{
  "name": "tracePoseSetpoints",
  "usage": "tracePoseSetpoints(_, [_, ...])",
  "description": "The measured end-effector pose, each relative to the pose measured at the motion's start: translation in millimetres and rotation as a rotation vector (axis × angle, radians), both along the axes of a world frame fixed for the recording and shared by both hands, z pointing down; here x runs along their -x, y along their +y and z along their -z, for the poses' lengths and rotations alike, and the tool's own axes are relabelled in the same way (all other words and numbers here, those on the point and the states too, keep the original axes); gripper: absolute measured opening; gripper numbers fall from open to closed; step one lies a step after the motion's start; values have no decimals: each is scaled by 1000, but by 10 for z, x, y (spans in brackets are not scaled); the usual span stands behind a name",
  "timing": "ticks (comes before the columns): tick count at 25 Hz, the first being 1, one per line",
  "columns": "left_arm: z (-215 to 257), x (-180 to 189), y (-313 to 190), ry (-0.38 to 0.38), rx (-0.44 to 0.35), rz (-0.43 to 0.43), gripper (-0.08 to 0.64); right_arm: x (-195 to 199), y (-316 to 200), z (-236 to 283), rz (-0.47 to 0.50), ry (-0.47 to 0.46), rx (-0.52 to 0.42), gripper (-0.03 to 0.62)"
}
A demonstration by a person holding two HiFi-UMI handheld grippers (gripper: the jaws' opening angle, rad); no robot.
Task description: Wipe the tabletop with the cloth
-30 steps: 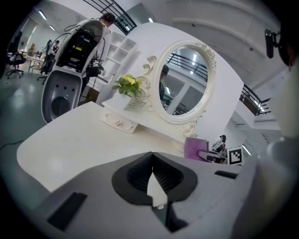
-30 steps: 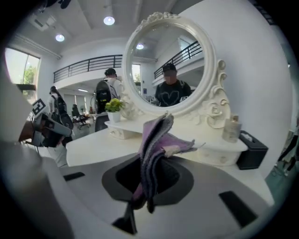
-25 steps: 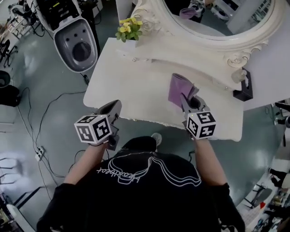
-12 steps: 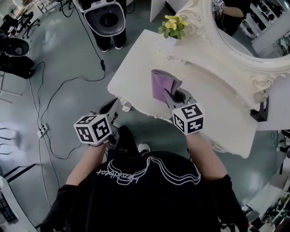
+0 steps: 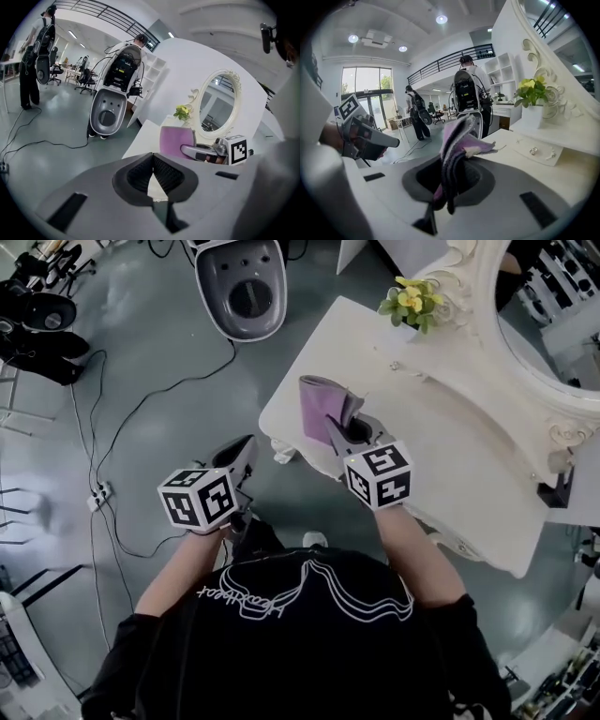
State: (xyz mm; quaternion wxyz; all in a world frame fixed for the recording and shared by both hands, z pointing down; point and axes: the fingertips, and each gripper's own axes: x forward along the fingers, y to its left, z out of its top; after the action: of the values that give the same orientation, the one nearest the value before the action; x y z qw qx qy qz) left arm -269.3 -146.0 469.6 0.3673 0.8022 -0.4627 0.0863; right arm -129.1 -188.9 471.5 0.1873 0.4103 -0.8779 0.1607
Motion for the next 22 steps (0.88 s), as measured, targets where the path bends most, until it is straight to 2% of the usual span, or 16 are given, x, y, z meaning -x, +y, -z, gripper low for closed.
tracePoseSetpoints(5, [-4, 322, -215, -13, 10, 14, 5, 377, -173, -115, 2, -16, 34, 54])
tracePoseSetpoints(12, [-46, 638, -271, -42, 22, 6, 5, 734, -246, -344, -1, -27, 81, 54])
tracePoseSetpoints(22, [-31, 889, -373, -28, 40, 7, 5, 814, -342, -714, 21, 192, 53, 55])
